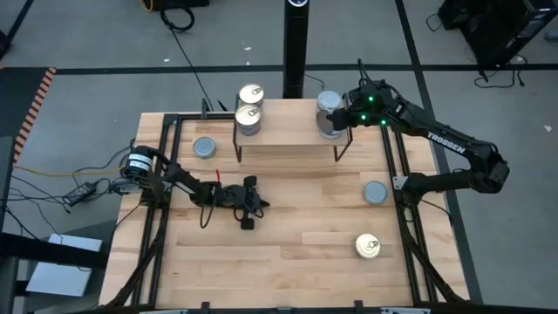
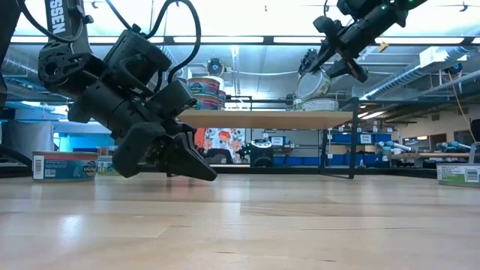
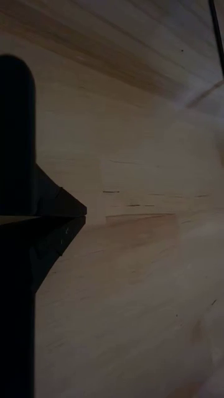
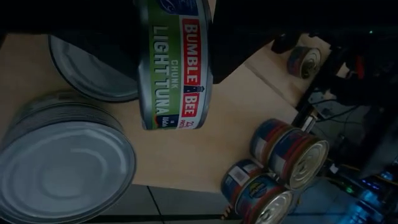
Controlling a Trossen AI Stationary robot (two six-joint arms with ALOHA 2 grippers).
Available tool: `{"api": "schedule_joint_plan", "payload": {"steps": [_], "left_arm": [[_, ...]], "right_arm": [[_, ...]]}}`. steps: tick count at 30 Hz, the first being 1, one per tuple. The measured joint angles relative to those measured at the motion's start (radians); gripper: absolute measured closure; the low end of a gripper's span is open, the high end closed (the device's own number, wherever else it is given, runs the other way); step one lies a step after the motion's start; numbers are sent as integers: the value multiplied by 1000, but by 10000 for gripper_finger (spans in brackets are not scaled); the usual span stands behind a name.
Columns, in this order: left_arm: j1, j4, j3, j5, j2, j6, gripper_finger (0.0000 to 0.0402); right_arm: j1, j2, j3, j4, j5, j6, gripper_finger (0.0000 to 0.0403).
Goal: Stack canned seafood by type on shelf
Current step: Stack the green tuna can on the bottom green tuna can on the shelf
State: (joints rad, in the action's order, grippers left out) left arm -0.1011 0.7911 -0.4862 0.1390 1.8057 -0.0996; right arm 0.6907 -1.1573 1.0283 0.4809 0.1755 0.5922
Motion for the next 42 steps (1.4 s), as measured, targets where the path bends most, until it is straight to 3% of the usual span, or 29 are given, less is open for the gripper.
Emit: {"api": "schedule_joint_plan", "payload": {"steps": [14, 29, 42], "left_arm": [[0, 0, 0, 0, 0, 0, 398], [0, 0, 0, 0, 0, 0, 398], [0, 0, 0, 0, 0, 1, 398]], "right_arm": [[0, -2, -2, -5, -22, -16, 244], [0, -4, -6, 65, -112, -53, 132], [-6, -1, 87, 143, -106, -149, 119]]}}
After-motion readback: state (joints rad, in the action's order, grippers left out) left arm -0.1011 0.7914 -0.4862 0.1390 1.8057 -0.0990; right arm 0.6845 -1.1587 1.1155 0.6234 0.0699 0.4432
